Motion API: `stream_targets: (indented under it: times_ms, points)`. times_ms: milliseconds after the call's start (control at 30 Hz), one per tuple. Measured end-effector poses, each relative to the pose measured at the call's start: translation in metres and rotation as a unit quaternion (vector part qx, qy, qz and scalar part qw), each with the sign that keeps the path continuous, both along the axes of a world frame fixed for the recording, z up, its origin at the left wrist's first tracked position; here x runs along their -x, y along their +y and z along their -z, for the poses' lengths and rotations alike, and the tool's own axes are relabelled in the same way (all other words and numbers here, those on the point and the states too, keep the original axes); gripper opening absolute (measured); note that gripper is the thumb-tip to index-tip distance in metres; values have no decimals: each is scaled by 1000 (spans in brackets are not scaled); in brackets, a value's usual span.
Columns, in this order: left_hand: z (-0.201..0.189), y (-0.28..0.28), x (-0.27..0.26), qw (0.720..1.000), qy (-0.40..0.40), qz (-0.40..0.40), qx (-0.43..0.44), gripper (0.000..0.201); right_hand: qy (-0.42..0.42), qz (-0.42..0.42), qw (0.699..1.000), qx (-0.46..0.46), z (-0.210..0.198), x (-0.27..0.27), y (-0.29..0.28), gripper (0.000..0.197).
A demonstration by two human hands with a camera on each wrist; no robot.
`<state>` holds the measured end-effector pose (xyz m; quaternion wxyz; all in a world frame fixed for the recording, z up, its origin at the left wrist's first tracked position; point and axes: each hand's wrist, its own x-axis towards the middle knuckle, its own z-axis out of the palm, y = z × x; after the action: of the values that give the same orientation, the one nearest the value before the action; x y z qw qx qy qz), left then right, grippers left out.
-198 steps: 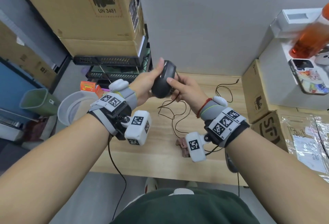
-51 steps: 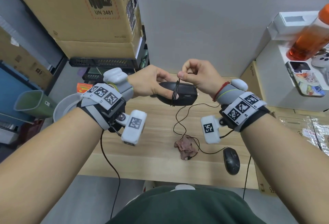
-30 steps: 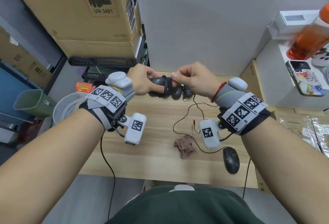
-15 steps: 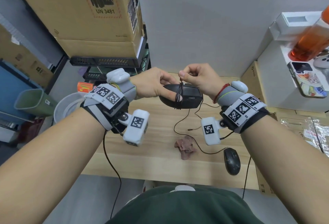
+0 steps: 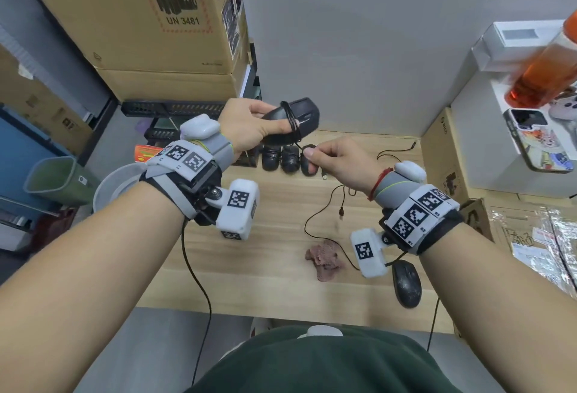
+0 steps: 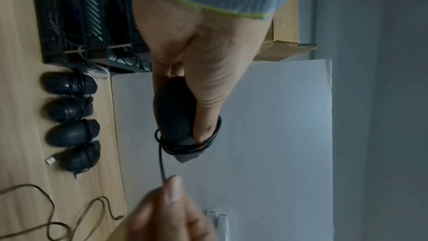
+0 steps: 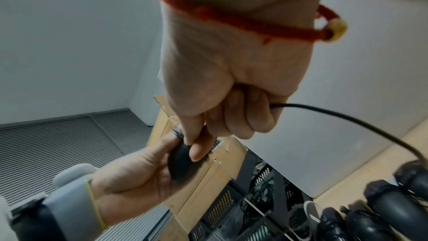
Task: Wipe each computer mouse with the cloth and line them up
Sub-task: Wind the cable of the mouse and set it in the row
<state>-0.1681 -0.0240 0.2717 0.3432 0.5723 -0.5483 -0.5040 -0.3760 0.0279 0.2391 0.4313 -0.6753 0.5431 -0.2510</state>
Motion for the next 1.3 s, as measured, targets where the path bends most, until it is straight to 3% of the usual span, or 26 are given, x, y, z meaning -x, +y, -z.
stream_targets:
  times_ms: [133, 267, 400, 633, 733, 833, 967, 1067, 1167, 1300]
  points:
    - [12, 2, -6, 986, -164, 13, 9, 37, -23, -30, 999, 15, -22, -5, -4, 34]
    - [13, 6, -3, 961, -246, 121, 23, 36, -21, -10, 999, 44, -34, 1, -16, 31]
    - [7, 10, 3, 953, -197, 232, 2, 35, -5, 7, 996, 84, -36, 6, -27, 27]
    - [-2, 19, 10, 954, -54, 292, -40, 63, -50, 9, 998, 45, -24, 8, -31, 27]
    - [-6, 20, 9, 963, 4, 261, -64, 55, -82, 26, 996, 5, -9, 9, -32, 28]
    - [-6, 19, 9, 974, 50, 211, -72, 50, -71, 35, 996, -31, 3, 8, -34, 15]
    - [-5, 11, 9, 989, 114, 88, -42, 54, -24, 6, 1000, 7, 13, 3, -21, 26]
    - [-2, 4, 6, 997, 78, 9, -9, 39, -19, -10, 1000, 7, 7, -2, -12, 27]
    - [8, -3, -1, 999, 22, -48, 8, 50, 30, -38, 999, 17, -7, -6, -9, 25]
    - [12, -3, -8, 986, -160, -33, 34, 49, 38, -49, 997, 39, -23, -9, -8, 24]
